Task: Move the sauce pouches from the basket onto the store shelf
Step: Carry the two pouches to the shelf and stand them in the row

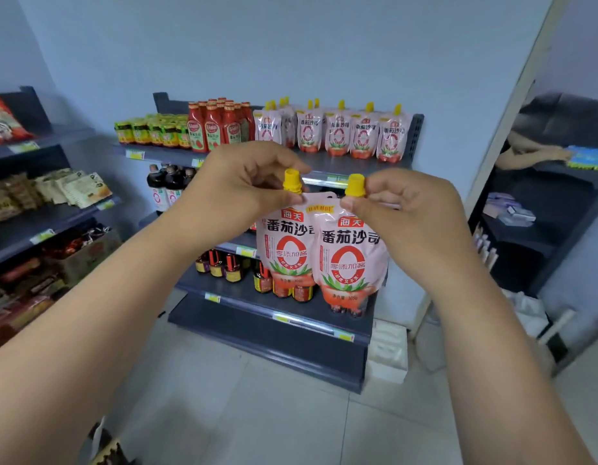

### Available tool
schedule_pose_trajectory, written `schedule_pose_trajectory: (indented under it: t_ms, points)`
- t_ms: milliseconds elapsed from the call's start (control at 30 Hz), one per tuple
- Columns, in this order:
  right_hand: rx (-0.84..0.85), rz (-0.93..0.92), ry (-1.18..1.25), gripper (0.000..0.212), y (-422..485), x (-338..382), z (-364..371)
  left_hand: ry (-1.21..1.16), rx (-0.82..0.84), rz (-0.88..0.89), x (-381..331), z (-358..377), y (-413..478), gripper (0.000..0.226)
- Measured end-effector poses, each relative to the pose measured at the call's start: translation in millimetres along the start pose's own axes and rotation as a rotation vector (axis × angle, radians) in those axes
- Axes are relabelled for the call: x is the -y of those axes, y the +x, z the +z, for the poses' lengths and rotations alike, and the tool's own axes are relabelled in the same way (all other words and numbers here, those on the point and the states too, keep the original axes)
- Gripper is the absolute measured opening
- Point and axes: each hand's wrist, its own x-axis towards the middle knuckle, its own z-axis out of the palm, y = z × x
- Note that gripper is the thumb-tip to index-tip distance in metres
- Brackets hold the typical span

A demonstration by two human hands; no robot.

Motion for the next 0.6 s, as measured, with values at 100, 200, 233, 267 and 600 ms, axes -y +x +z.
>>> schedule_pose_trajectory:
  t_ms: [100, 200, 233, 267, 600]
  points:
    - [0.016, -0.028, -0.020, 0.013, 41.7, -16.9, 7.4, -0.013, -0.017, -0.011, 25.4, -3.3, 32.5, 0.032]
    - [0.017, -0.037, -0.039, 0.014, 78.4, -34.3, 20.5, 0.002, 0.009, -0.022, 54.3, -10.8, 62.1, 0.030]
    - [0.021, -0.037, -0.046, 0.013, 88.8, -39.3, 26.0, 0.015, 0.020, -0.022, 62.8, -13.8, 71.4, 0.029]
    - [0.025, -0.037, -0.054, 0.012, 99.6, -44.6, 31.7, 0.029, 0.032, -0.020, 72.8, -17.0, 81.5, 0.029]
    - [-0.051, 0.001, -0.049, 0.007, 206.1, -81.6, 97.4, -0.024, 0.132, 0.002, 170.2, -66.0, 196.6, 0.029]
